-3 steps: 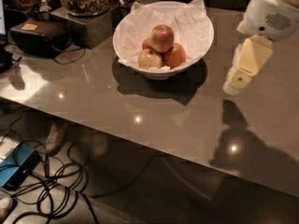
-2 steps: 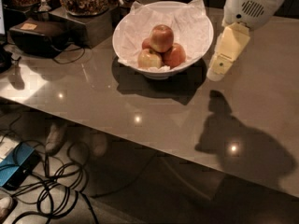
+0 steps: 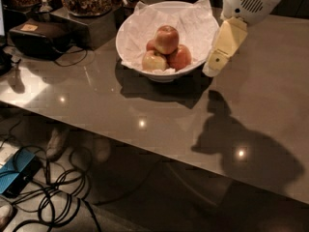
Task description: Pick apple from white bowl
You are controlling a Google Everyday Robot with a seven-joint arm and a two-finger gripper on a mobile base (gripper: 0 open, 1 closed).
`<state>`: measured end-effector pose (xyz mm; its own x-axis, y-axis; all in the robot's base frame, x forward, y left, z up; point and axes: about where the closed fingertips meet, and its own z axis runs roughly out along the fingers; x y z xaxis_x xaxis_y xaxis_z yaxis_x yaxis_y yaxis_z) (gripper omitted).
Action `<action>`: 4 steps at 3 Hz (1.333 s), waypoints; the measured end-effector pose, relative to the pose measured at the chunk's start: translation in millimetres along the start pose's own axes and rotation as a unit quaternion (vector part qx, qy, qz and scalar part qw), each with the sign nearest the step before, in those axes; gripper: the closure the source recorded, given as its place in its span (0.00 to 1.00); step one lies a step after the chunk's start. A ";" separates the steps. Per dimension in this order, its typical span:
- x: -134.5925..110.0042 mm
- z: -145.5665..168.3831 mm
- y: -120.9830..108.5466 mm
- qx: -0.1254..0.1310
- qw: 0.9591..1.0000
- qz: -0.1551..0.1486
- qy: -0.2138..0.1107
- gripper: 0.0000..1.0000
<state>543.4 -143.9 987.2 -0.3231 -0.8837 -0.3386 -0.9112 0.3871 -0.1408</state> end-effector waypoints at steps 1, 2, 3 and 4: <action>-25.6 6.5 -8.6 -0.003 1.000 0.004 -0.003 0.00; -72.7 10.2 -25.5 0.013 1.000 -0.020 -0.013 0.00; -76.1 11.1 -27.1 0.018 0.999 -0.021 -0.020 0.00; -91.2 20.5 -36.3 0.011 0.999 0.001 -0.049 0.00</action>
Offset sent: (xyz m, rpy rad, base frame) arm 0.0512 0.0658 0.0181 -0.0147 0.0134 0.0522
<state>611.2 -72.0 1004.2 -0.2976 -0.8536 -0.4275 -0.9046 0.3952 -0.1595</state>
